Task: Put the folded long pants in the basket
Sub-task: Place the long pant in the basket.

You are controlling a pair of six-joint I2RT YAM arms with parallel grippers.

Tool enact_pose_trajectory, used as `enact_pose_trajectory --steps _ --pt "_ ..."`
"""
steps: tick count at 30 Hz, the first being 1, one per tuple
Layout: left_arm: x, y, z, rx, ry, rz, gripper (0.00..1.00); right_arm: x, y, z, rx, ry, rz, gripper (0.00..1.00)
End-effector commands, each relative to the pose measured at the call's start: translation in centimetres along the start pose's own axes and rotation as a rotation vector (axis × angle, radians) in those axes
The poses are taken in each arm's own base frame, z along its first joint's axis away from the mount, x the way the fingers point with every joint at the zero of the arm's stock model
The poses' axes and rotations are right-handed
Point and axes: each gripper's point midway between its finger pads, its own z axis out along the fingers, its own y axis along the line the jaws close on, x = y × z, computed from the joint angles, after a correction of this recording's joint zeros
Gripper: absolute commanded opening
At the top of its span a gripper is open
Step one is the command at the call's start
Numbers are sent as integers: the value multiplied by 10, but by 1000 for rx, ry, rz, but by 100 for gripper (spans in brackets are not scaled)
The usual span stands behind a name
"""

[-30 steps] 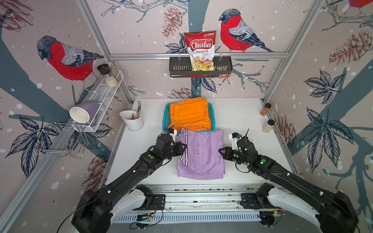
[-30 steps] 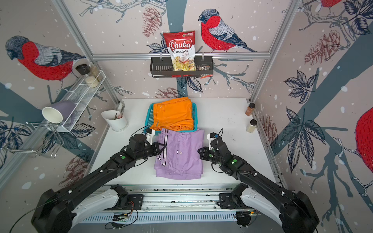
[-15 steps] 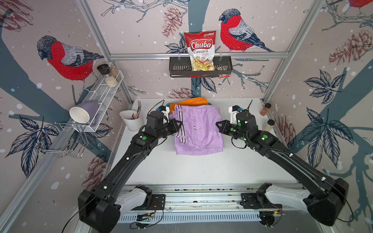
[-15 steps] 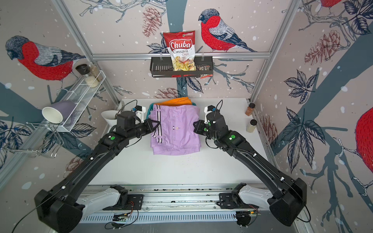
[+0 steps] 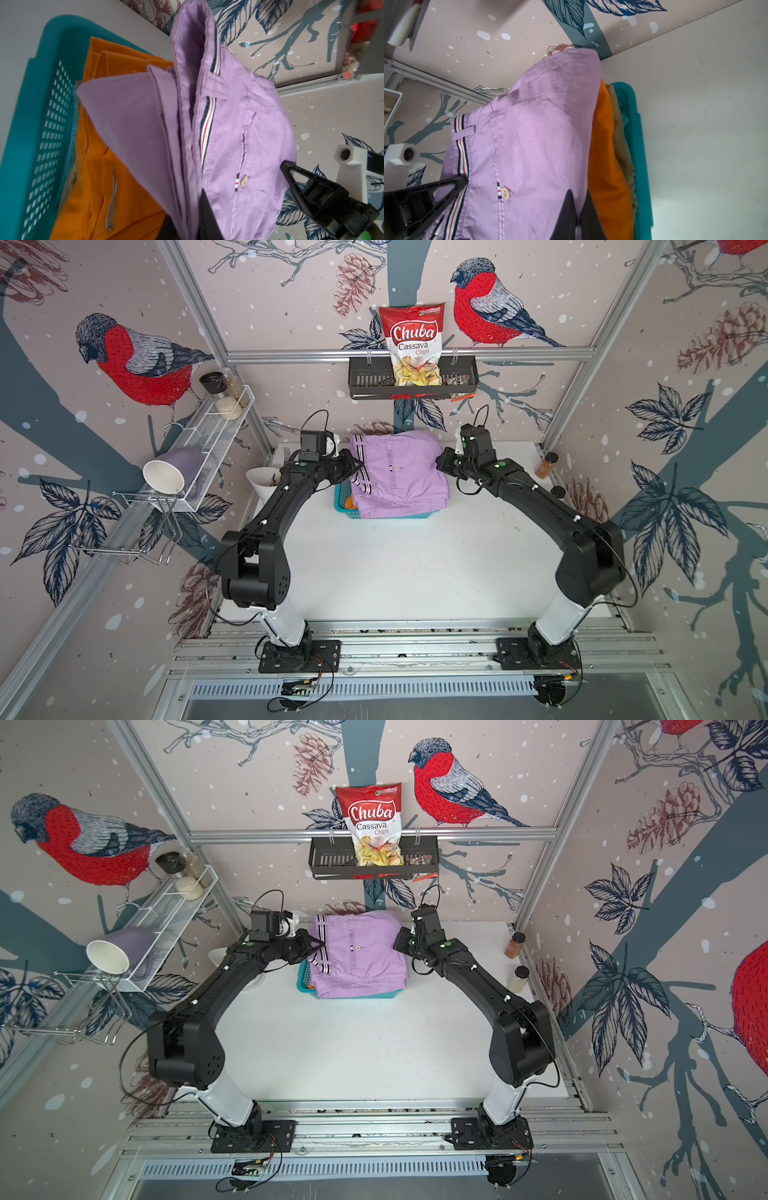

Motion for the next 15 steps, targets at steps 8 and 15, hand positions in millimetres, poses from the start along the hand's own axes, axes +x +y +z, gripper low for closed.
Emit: enact_pose_trajectory --steps 8,15 --pt "-10 65 56 -90 84 3 0 37 -56 74 69 110 39 0" --pt "-16 57 49 -65 62 27 0 40 -49 67 78 95 21 0"
